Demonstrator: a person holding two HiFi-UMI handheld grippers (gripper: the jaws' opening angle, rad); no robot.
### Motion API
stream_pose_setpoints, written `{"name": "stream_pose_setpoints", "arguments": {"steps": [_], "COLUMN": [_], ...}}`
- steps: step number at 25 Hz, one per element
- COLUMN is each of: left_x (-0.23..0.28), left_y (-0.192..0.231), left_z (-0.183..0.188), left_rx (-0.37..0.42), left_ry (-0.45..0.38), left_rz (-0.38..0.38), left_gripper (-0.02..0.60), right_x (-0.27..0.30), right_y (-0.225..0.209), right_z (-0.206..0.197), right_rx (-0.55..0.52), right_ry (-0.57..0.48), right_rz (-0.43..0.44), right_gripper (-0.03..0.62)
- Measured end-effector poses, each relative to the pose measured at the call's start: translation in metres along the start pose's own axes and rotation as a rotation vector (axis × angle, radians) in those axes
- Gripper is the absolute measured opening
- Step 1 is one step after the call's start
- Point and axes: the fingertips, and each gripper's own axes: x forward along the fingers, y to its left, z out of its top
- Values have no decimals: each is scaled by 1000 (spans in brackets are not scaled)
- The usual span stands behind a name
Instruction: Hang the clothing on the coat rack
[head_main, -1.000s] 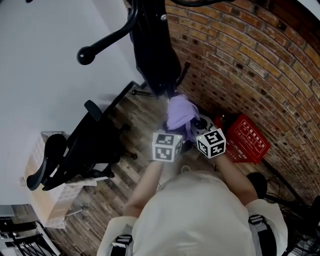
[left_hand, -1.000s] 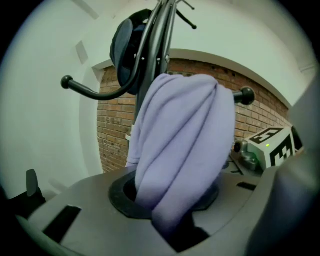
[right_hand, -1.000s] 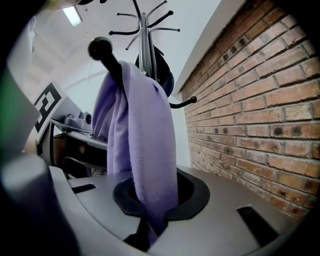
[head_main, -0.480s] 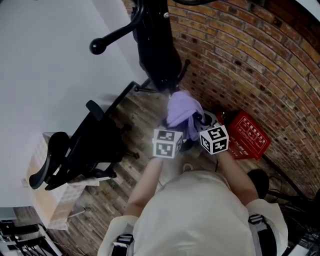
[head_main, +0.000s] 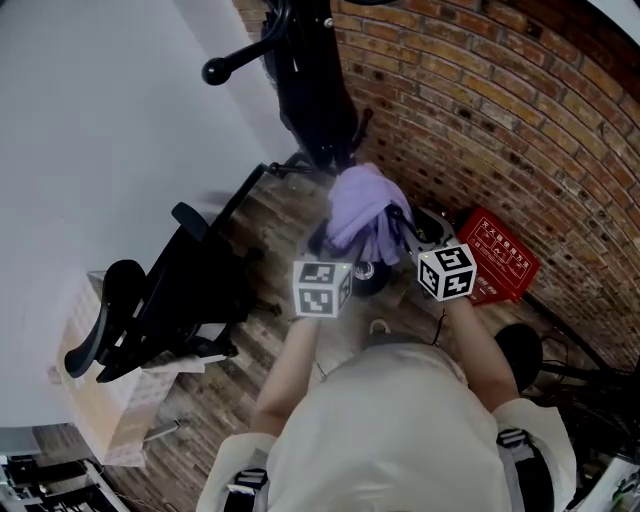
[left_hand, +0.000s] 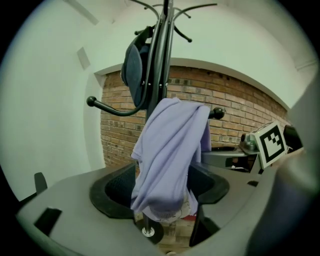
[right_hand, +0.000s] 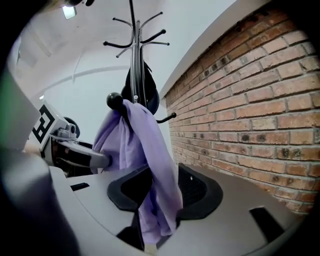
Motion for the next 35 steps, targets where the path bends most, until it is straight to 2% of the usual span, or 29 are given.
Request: {"name": "stream_pose_setpoints", "arguments": {"steps": [7, 13, 14, 17, 22, 25, 28, 35], "left_x": [-36, -72, -77, -97, -138, -163, -186, -233], "left_y": [-5, -15, -17, -19, -29, -34, -38, -44], "left_z": [2, -7, -10, -19, -28, -30, -35, -50], "left_rx": [-25, -44, -52, -74, -111, -109, -106, -153], "left_ry": [-42, -61, -63, -73, -108, -134, -151, -175], "left_rz": [-5, -29, -35, -28, -25, -13, 5, 18], "left_gripper": [298, 296, 284, 167, 109, 81, 58, 28], "right_x": [-31, -63, -68, -84, -116, -134, -151, -181], "right_y": [14, 46, 53, 76, 112, 134, 153, 187], "right_z": [8, 6, 5, 2, 2, 6, 11, 14], "right_rx": [16, 39, 40, 38, 52, 55, 37, -5], "right_ry": [-39, -66, -69, -77, -90, -111, -129, -149], "right_rz": [-43, -48, -47, -34, -22, -15, -7, 12], "right_gripper": [132, 132, 132, 124, 50, 30, 23, 12]}}
